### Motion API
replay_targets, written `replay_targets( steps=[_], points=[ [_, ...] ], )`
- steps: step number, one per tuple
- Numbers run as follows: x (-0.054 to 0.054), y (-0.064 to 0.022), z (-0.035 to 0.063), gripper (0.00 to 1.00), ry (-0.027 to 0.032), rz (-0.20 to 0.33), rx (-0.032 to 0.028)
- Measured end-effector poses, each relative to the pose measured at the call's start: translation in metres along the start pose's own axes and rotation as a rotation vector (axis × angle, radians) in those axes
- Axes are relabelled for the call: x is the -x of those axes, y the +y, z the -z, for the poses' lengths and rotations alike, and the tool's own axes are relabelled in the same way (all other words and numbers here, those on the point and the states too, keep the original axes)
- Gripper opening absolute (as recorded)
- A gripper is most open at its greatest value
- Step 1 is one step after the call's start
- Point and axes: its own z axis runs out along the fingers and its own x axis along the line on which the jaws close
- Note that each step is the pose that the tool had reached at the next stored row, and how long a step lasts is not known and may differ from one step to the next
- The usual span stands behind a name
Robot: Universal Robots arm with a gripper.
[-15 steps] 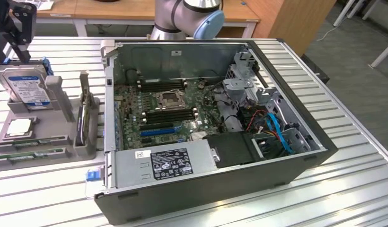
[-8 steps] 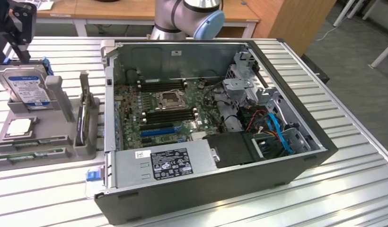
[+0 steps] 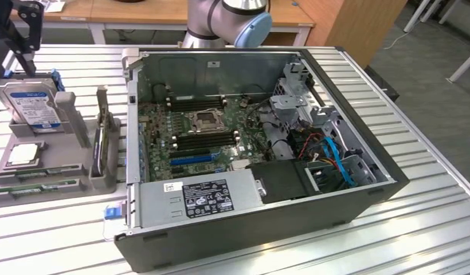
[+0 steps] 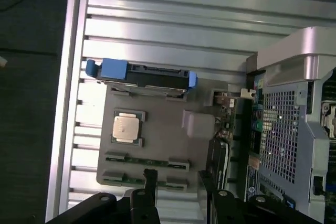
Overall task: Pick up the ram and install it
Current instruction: 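Pick up the ram and move it above insertion slot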
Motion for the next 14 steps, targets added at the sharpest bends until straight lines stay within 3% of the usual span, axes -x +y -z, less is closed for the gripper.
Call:
replay_targets(
  steps=[14],
  points=[
    [0.0,-0.0007,-0.0164,0.44,0.0121,0.254,0.006]
  ],
)
